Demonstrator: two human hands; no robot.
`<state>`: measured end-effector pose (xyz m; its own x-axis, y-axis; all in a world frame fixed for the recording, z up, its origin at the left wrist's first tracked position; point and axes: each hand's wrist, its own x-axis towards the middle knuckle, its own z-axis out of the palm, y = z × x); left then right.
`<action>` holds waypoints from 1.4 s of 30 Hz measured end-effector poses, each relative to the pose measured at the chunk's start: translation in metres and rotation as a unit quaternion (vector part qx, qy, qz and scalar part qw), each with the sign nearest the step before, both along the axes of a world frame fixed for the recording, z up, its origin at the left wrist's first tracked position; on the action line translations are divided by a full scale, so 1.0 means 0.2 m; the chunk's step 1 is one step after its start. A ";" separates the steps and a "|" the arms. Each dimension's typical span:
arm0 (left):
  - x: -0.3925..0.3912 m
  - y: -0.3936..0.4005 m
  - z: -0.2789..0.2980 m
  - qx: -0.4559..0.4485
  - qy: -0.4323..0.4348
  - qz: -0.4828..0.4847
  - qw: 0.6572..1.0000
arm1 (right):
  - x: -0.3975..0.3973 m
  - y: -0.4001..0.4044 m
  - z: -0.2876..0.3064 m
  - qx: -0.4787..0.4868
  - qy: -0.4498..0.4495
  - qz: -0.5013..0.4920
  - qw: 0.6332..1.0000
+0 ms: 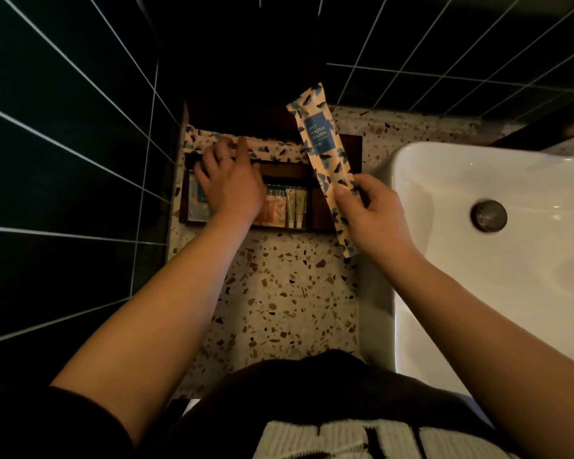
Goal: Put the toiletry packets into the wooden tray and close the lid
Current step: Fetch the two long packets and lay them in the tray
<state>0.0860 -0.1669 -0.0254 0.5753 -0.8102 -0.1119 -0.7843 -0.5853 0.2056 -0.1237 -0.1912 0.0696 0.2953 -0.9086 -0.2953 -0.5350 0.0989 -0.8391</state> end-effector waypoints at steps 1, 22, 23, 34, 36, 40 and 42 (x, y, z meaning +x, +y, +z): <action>0.00 0.00 0.00 0.004 -0.001 0.004 1.000 | 0.00 0.00 0.00 0.001 0.003 0.000 1.000; 0.06 0.28 0.01 -0.107 0.080 0.145 0.980 | 0.34 -0.33 -0.07 -0.093 0.197 0.218 0.951; 0.06 0.30 0.01 -0.103 0.097 0.151 0.978 | 0.38 -0.35 -0.09 -0.088 0.206 0.232 0.947; 0.07 0.33 -0.03 -0.080 0.102 0.141 0.981 | 0.69 -0.37 -0.32 -0.144 0.297 0.334 0.883; 0.06 0.33 -0.04 -0.083 0.098 0.142 0.981 | 0.70 -0.37 -0.35 -0.181 0.323 0.345 0.862; 0.06 0.32 -0.05 -0.084 0.082 0.142 0.983 | 0.73 -0.37 -0.38 -0.216 0.360 0.335 0.844; 0.06 0.32 -0.05 -0.084 0.079 0.142 0.983 | 0.74 -0.36 -0.39 -0.180 0.345 0.323 0.863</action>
<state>0.0978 -0.1031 -0.0348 0.7676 -0.6336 -0.0967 -0.5439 -0.7238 0.4247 0.0233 -0.2632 -0.0079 0.6413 -0.6899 -0.3358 -0.7651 -0.6076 -0.2131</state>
